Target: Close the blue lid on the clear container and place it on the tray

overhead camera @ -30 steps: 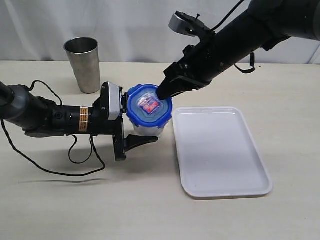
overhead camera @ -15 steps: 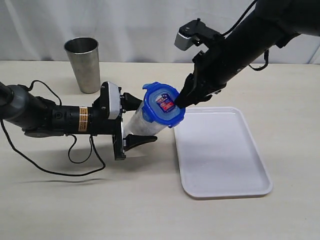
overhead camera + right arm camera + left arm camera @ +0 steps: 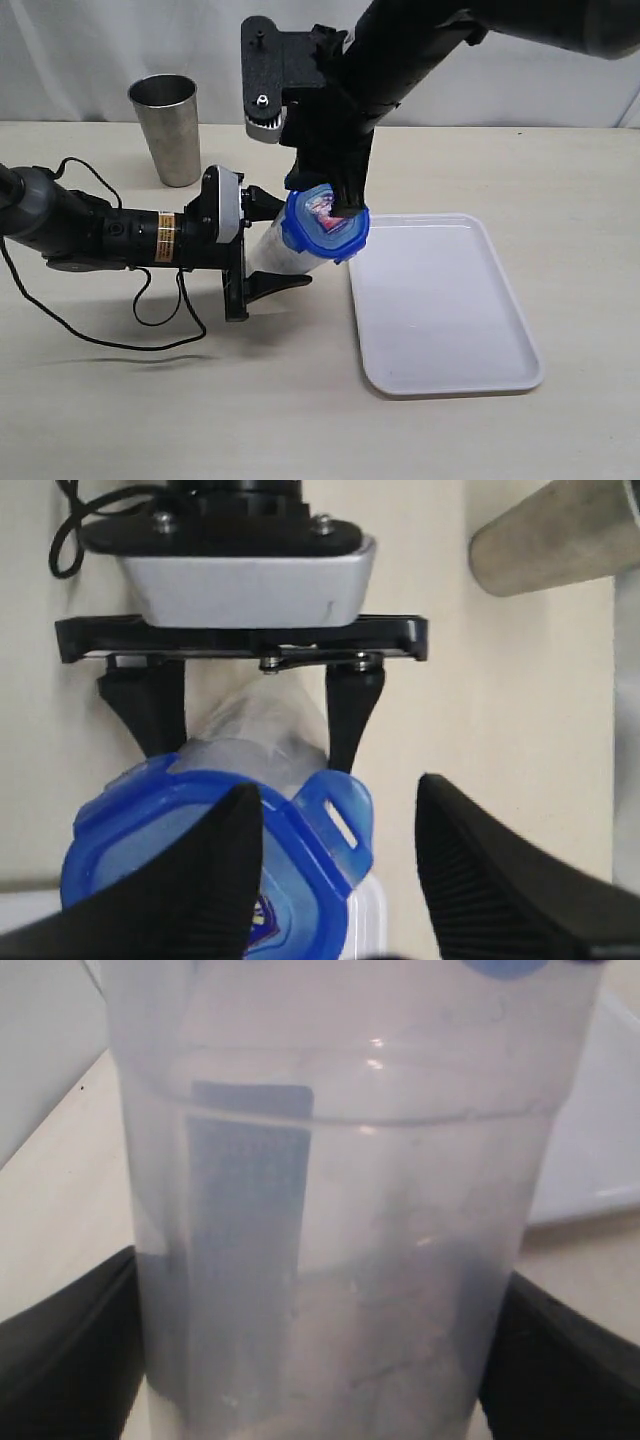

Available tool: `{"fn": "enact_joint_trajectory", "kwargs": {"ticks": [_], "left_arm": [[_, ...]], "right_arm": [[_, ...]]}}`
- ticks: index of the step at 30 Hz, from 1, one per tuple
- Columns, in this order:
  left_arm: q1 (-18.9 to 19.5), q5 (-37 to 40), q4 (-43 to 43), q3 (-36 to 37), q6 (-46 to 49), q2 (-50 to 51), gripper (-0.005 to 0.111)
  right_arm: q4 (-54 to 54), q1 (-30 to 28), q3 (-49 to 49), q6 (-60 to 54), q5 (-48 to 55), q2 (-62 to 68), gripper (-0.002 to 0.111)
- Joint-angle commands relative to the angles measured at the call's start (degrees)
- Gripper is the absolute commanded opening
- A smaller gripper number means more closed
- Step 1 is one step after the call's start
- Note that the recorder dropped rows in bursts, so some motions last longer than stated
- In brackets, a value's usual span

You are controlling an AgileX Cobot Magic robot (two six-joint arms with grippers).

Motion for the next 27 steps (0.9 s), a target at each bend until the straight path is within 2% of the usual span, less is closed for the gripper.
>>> {"fn": "enact_joint_trajectory", "kwargs": {"ticks": [1, 13, 18, 27], "left_arm": [[-0.25, 1.3, 1.42, 0.13, -0.11, -0.25, 0.0], [-0.25, 0.25, 1.43, 0.13, -0.11, -0.25, 0.0], [-0.25, 0.09, 1.43, 0.13, -0.11, -0.25, 0.0], [-0.25, -8.13, 1.25, 0.13, -0.24, -0.25, 0.0]], "right_arm": [[-4.79, 0.34, -2.32, 0.16, 5.35, 3.1, 0.046], [-5.37, 0.34, -2.22, -5.09, 14.16, 7.91, 0.046], [-5.2, 0.34, -2.22, -3.78, 14.91, 9.57, 0.038], [-0.97, 0.34, -2.22, -3.81, 15.05, 11.94, 0.038]]}}
